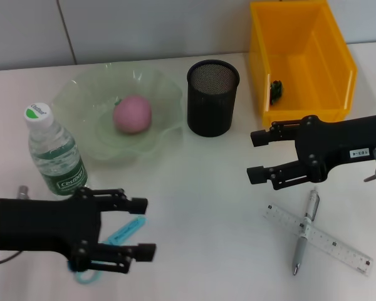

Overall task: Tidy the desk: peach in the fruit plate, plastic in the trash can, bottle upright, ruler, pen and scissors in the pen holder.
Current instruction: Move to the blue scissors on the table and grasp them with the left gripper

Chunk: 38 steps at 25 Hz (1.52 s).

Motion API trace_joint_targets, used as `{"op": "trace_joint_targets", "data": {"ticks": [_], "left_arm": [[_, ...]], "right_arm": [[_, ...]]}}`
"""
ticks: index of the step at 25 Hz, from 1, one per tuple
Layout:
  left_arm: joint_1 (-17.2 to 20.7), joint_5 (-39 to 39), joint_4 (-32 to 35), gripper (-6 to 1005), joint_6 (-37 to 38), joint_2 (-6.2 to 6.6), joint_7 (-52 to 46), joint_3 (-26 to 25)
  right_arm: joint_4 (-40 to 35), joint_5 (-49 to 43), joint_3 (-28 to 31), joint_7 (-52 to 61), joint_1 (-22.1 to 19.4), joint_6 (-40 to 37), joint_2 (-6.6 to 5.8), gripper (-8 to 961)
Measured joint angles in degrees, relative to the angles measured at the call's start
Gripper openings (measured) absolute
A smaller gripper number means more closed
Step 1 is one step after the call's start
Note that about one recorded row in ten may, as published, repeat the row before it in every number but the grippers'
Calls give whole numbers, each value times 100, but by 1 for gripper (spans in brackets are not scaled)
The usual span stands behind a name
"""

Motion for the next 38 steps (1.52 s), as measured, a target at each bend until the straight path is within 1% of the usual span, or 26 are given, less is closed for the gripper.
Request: {"op": "trace_joint_targets", "data": {"ticks": [4, 10, 14, 16, 19, 22, 26, 29, 30, 34, 36, 38], "left_arm": [[2, 4, 1, 798, -292, -5, 5, 354], [-5, 7, -8, 798, -393, -14, -98, 391], [-23, 8, 35, 798, -398, 6, -292, 367], [-46, 23, 148, 798, -373, 21, -478, 373], [-124, 317, 626, 798, -301, 26, -992, 406], [-315, 889, 1265, 798, -166, 16, -1724, 499], [-720, 1786, 2093, 798, 127, 14, -2924, 741], [-1019, 2360, 2572, 797, 288, 0, -3697, 1065], [-1127, 2539, 2724, 797, 324, -7, -3986, 1265], [-1490, 3090, 3023, 797, 372, -24, -4929, 1977], [-1662, 3250, 3058, 797, 380, -37, -5286, 2220], [-1811, 3310, 3058, 797, 376, -49, -5573, 2346]], "right_arm": [[8, -193, 6, 27, 0, 5, -13, 840], [58, -522, -15, -2, -10, -263, -25, 839], [66, -723, -7, -207, -54, -540, -30, 838], [69, -860, -17, -280, -42, -635, -40, 838], [75, -1096, -30, -303, 29, -666, -65, 838], [79, -1243, -45, -306, 118, -666, -85, 838], [79, -1287, -54, -310, 206, -660, -103, 838], [79, -1321, -54, -312, 257, -630, -106, 838], [79, -1324, -54, -312, 274, -621, -106, 838], [66, -1334, -53, -314, 317, -616, -105, 838], [42, -1336, -53, -315, 324, -608, -105, 838], [29, -1337, -53, -322, 337, -598, -105, 838]]}}
